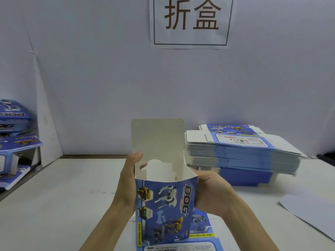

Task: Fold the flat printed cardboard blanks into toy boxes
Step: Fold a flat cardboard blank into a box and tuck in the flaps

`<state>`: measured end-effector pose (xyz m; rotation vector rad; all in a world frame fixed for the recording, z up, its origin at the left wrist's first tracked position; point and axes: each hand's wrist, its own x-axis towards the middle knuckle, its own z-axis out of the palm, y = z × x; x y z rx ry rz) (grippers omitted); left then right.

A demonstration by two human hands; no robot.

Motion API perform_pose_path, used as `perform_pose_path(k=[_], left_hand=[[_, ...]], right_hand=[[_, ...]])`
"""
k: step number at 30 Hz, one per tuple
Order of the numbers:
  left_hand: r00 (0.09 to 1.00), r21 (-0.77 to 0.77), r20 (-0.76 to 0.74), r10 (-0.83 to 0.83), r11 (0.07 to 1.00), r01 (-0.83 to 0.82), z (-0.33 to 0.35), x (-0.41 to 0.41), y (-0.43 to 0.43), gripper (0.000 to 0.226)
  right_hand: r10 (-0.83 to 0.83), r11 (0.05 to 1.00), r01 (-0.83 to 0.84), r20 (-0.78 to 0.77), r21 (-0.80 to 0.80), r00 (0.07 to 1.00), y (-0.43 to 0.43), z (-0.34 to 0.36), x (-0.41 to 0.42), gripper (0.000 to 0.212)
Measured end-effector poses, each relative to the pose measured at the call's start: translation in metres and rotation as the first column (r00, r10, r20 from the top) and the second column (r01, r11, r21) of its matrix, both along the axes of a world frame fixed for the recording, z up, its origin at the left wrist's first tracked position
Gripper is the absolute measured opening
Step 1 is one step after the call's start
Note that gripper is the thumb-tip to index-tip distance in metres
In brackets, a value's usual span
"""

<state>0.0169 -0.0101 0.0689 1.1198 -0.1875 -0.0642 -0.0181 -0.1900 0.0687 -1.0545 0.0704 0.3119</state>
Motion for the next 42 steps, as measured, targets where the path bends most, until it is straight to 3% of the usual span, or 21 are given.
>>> perform_pose_path(k=[3,6,9,12,15,18,21,24,26,29,33,34,36,38,40,42], left_hand=[[0.999,-0.059,0.035,0.01,0.998,-0.008,-0.002,0.004,0.006,0.041],[0.993,-0.094,0.101,0.064,0.994,-0.054,0.0,0.006,0.011,0.024],[0.97,-0.052,0.233,0.063,0.997,-0.053,-0.001,0.002,0.004,0.015],[0.951,0.018,0.307,-0.036,0.999,0.032,-0.005,0.0,-0.002,0.026],[0.939,0.066,0.268,-0.214,0.977,0.204,-0.005,0.005,0.006,0.046],[0.926,0.01,0.209,-0.313,0.948,0.318,-0.008,0.018,0.023,0.06],[0.897,0.042,0.115,-0.428,0.904,0.426,-0.022,0.03,0.038,0.076],[0.883,0.119,-0.011,-0.47,0.876,0.468,-0.045,0.035,0.038,0.071],[0.886,0.227,-0.048,-0.461,0.859,0.459,-0.053,0.035,0.034,0.073],[0.881,0.322,-0.008,-0.474,0.833,0.451,-0.053,0.032,0.029,0.075],[0.89,0.337,0.075,-0.449,0.852,0.401,-0.036,0.029,0.037,0.085],[0.873,0.389,0.087,-0.48,0.823,0.413,-0.03,0.028,0.041,0.084],[0.824,0.619,0.083,-0.561,0.677,0.398,-0.022,0.024,0.043,0.087],[0.835,0.773,0.076,-0.544,0.561,0.295,-0.022,0.024,0.038,0.097],[0.862,0.79,0.078,-0.501,0.559,0.254,-0.026,0.026,0.028,0.086],[0.88,0.781,0.065,-0.47,0.573,0.249,-0.033,0.028,0.02,0.054]], right_hand=[[0.106,0.989,-0.104,0.01,-0.103,0.994,-0.007,0.0,-0.004,0.061],[-0.025,0.988,0.047,0.151,-0.144,0.988,-0.012,0.006,-0.001,0.064],[-0.146,0.965,0.205,0.312,-0.163,0.939,-0.011,0.017,-0.003,0.051],[-0.141,0.877,0.305,0.41,-0.37,0.901,-0.01,0.02,-0.005,0.041],[-0.184,0.748,0.389,0.396,-0.537,0.9,-0.009,0.015,-0.004,0.029],[-0.143,0.788,0.322,0.353,-0.525,0.925,-0.007,0.011,0.002,0.028],[-0.133,0.763,0.317,0.343,-0.563,0.93,-0.004,0.013,0.009,0.031],[-0.205,0.891,0.323,0.353,-0.318,0.913,0.002,0.0,0.006,0.037],[-0.272,0.915,0.349,0.327,-0.205,0.905,0.003,-0.009,0.006,0.044],[-0.29,0.917,0.355,0.308,-0.18,0.906,0.004,-0.009,0.009,0.042],[-0.285,0.881,0.395,0.375,-0.259,0.882,-0.007,-0.003,0.007,0.039],[-0.297,0.86,0.423,0.394,-0.286,0.87,-0.009,0.0,0.006,0.034],[-0.319,0.811,0.476,0.425,-0.34,0.847,-0.013,0.004,0.005,0.025],[-0.326,0.761,0.514,0.451,-0.396,0.831,-0.013,0.005,0.005,0.02],[-0.331,0.747,0.532,0.471,-0.398,0.818,-0.01,0.006,0.004,0.018],[-0.345,0.748,0.545,0.48,-0.379,0.807,-0.008,0.005,0.005,0.02]])
